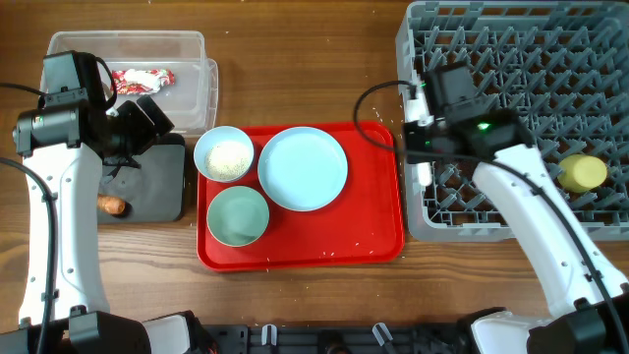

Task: Sort waste into correct bins and load items into the dishwasher rack
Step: 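Carry the spoon with the right gripper into the rack and release, then grasp the rim of the light-blue plate with the right gripper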

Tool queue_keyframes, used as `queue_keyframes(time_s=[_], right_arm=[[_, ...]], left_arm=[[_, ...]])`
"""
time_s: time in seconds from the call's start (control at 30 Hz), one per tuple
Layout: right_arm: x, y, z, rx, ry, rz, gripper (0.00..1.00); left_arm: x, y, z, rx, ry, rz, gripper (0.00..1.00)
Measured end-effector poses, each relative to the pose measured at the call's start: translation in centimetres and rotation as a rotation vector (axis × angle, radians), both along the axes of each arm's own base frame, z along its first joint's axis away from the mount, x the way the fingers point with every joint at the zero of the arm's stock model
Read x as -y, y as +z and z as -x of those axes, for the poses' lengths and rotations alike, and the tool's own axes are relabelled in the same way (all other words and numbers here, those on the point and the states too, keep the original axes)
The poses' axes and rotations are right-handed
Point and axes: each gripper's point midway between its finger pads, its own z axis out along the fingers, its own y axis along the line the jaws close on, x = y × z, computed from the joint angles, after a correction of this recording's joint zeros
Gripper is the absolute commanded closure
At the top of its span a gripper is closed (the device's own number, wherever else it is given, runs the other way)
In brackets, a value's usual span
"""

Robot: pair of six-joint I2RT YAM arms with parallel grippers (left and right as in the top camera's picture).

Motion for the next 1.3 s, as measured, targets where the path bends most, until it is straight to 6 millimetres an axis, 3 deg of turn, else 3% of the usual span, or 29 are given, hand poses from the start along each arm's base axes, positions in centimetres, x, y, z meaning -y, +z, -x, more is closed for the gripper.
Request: queue_keyframes(time_s=[0.13,0.27,0.4,0.6,0.7,0.93,1.1,1.3], right_arm=[[3.0,-1.6,-0.1,-0.066,-0.047,0.04,0.96],[3.6,-4.1,-0.1,-0.142,-0.038,0.06,0.94],[3.5,-6.5,0.1,-0.218,-0.018,0.072,0.66],[3.5,-6.7,0.2,-0.223,-0.014,0.074,0.62],[3.3,-5.6,0.1,-0.193,-0.011,0.058,0.62],[-0.5,-1.4,-0.2,-0.081,0.072,-0.161,0.51],[-4.0,-1.0,0.3,-0.075,0.168,-0.213,0.43],[-8.4,-0.4,1.1,-0.041,0.281,-0.231,0.42]], left_arm=[[0.0,0.0,0.0,0.0,0.0,0.0,0.0],[0.0,0.0,0.0,0.0,0.0,0.0,0.0],[0.0,0.0,0.0,0.0,0.0,0.0,0.0],[0.0,-0.1,0.2,-0.007,0.0,0.001,0.0],[0.1,-0.1,0.3,-0.011,0.0,0.003,0.0],[0.2,-0.2,0.5,-0.018,0.055,0.03,0.0],[0.2,-0.2,0.5,-0.018,0.07,0.036,0.0],[0.2,-0.2,0.5,-0.018,0.076,0.038,0.0]])
